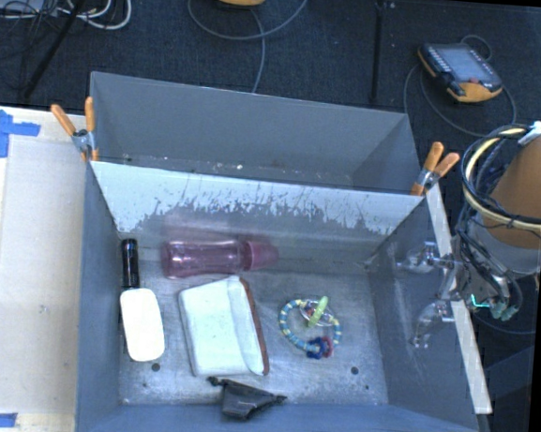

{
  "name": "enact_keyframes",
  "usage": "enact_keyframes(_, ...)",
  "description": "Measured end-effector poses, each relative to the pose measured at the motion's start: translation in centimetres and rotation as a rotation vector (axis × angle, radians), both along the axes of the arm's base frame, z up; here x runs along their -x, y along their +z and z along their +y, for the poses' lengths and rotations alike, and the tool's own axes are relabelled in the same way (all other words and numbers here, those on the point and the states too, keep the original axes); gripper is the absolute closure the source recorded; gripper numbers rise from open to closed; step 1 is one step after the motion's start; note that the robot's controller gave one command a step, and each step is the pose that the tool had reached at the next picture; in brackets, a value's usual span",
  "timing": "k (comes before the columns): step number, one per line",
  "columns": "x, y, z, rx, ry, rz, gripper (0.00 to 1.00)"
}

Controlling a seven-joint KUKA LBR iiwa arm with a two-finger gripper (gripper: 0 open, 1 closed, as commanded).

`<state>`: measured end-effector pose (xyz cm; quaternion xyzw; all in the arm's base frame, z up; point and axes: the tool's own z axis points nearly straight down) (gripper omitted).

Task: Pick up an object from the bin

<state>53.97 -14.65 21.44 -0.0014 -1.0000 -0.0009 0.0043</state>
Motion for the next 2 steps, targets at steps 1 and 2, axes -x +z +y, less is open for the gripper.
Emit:
enact_keyframes(1, -0.1, 0.3, 0.0, 0.001, 0.001, -0.004, 0.0)
enact_keyframes(2, -3.7, 0.3, 3.3, 0.002, 0.028, -0.011, 0.0)
